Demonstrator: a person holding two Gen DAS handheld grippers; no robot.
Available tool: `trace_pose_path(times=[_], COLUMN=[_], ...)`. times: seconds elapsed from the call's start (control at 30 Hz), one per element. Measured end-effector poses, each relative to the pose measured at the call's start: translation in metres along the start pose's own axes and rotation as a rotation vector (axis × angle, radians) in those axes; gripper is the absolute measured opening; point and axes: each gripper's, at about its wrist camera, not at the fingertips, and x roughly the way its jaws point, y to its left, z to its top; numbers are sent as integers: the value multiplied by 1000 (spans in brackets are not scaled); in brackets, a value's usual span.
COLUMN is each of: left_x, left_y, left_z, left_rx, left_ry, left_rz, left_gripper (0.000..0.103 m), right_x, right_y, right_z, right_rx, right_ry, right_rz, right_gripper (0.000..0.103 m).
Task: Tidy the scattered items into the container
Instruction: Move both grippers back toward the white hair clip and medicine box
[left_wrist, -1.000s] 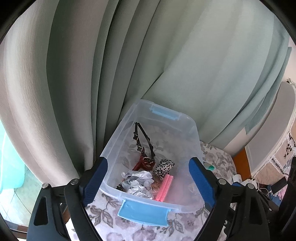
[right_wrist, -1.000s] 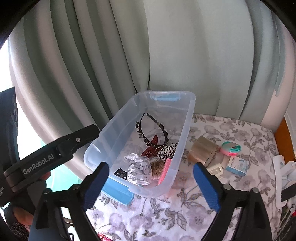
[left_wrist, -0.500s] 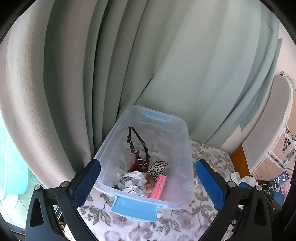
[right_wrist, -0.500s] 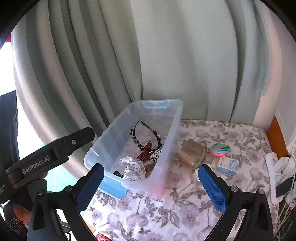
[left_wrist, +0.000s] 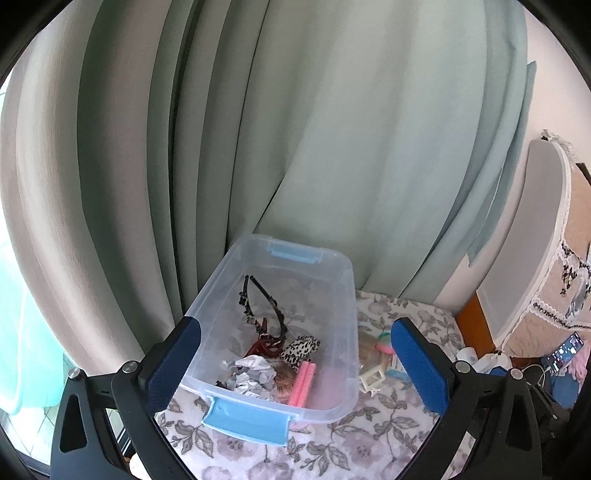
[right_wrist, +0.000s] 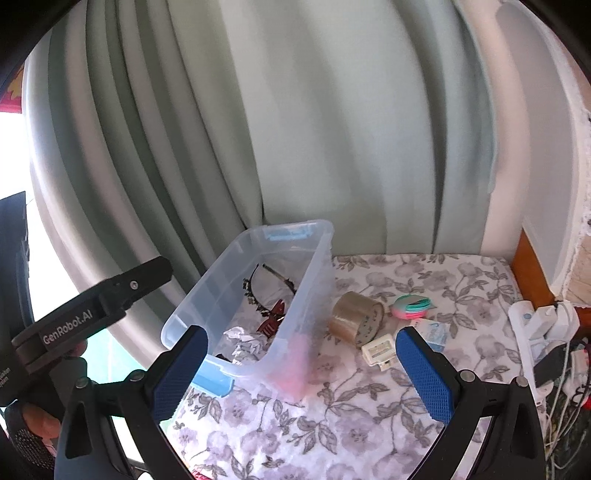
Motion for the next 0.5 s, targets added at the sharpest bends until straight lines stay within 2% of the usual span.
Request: trace_pose_path(times=[0.33,0.5], left_x=[-2,2], left_y=[-37,-63], left_z=[-4,-10], left_rx=[40,97], left_ry=[-20,-17], left_rz=[-37,-54], left_gripper=[103,103], right_x=[-19,-24], right_y=[-41,-65], right_z=[5,1], right_rx=[57,97], right_ry=[-49,-60], right_rz=[-21,-42], right_gripper=[103,103])
